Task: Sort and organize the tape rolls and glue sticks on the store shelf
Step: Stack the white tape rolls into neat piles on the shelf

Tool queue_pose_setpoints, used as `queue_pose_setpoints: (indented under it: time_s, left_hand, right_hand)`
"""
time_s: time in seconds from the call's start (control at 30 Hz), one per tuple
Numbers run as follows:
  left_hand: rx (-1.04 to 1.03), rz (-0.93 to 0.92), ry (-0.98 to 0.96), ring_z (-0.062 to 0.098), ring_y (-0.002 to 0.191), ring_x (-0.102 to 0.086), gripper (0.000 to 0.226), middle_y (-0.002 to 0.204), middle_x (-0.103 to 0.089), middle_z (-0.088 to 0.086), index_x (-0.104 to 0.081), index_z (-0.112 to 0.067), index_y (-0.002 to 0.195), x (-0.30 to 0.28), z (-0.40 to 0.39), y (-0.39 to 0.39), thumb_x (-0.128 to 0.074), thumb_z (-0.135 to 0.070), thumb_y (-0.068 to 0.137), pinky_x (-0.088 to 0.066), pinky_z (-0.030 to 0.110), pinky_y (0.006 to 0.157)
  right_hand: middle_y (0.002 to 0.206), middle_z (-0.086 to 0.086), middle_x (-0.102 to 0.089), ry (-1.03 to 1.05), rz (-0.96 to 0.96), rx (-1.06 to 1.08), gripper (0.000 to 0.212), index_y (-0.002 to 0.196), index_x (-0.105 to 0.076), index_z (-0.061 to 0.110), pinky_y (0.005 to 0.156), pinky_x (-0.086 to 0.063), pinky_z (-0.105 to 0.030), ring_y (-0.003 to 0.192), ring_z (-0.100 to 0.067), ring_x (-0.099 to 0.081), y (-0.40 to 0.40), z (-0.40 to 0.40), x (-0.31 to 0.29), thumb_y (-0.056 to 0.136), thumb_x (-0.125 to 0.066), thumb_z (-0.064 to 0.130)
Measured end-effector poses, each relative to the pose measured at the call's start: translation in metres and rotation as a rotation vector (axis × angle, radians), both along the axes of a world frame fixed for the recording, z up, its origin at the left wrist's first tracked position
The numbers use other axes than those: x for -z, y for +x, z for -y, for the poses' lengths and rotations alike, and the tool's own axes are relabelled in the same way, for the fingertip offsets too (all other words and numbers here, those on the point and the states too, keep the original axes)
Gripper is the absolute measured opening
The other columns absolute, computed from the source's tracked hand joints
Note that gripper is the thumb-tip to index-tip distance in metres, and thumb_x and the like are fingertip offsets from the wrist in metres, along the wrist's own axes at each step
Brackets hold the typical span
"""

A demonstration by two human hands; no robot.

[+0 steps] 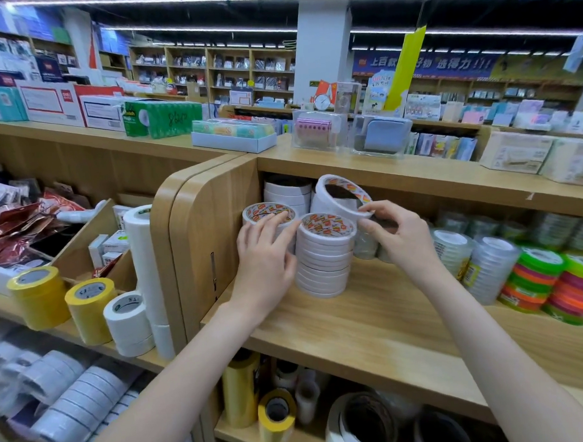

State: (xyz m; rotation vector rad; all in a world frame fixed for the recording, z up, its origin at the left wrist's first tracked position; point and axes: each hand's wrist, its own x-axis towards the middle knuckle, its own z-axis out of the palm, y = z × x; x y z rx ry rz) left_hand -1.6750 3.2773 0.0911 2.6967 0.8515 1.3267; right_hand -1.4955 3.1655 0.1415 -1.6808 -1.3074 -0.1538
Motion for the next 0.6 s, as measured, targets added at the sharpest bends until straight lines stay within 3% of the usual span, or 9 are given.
queue_pose_setpoints:
  time_s: [0.1,0.23,0.4,0.5,0.6]
  left_hand:
    - [-0.004,-0.025,-0.027,0.029,0.121,-0.049,0.051,0.127,-0.057,0.009,-0.058,-0.015,0.125,-0.004,-0.003,0.004,-0.035,-0.024,0.081,-0.027,0.050,0.105]
    - [-0.005,-0.028,0.003,0.027,0.119,-0.051,0.051,0.125,-0.058,0.007,-0.061,-0.015,0.121,-0.011,-0.009,0.002,-0.032,-0.025,0.080,-0.028,0.050,0.105]
    - [0.008,-0.051,0.018,0.026,0.121,-0.049,0.055,0.128,-0.058,0.006,-0.059,-0.014,0.124,-0.024,-0.016,0.007,-0.026,-0.031,0.084,-0.023,0.043,0.107]
    - [0.019,-0.133,-0.007,0.023,0.133,-0.035,0.053,0.141,-0.047,-0.001,-0.047,-0.019,0.136,-0.033,-0.019,0.017,-0.026,-0.033,0.090,-0.012,0.040,0.110]
    - [0.019,-0.259,-0.051,0.019,0.141,-0.018,0.046,0.151,-0.031,-0.009,-0.030,-0.027,0.145,-0.040,-0.026,0.024,-0.030,-0.035,0.100,-0.004,0.037,0.111]
  right_hand:
    - [0.094,-0.001,-0.067,-0.079,0.115,0.060,0.018,0.101,-0.066,0.021,0.086,-0.047,-0.043,0.094,-0.026,-0.058,-0.007,-0.012,0.003,0.084,-0.066,0.027]
    - [0.100,-0.007,-0.065,-0.105,0.216,0.144,0.025,0.108,-0.064,0.017,0.083,-0.041,-0.035,0.098,-0.028,-0.051,-0.009,-0.015,0.004,0.086,-0.063,0.028]
    - [0.108,-0.012,-0.063,-0.079,0.113,0.303,0.034,0.121,-0.054,0.016,0.081,-0.040,-0.035,0.106,-0.031,-0.050,0.000,-0.031,0.001,0.090,-0.058,0.028]
    - [0.107,-0.012,-0.063,0.016,0.038,0.336,0.039,0.124,-0.047,0.013,0.077,-0.039,-0.031,0.104,-0.027,-0.051,-0.003,-0.042,0.005,0.089,-0.059,0.025]
    - [0.110,-0.007,-0.062,0.087,-0.009,0.263,0.033,0.123,-0.051,0.013,0.082,-0.035,-0.025,0.108,-0.024,-0.049,-0.007,-0.037,0.016,0.091,-0.057,0.022]
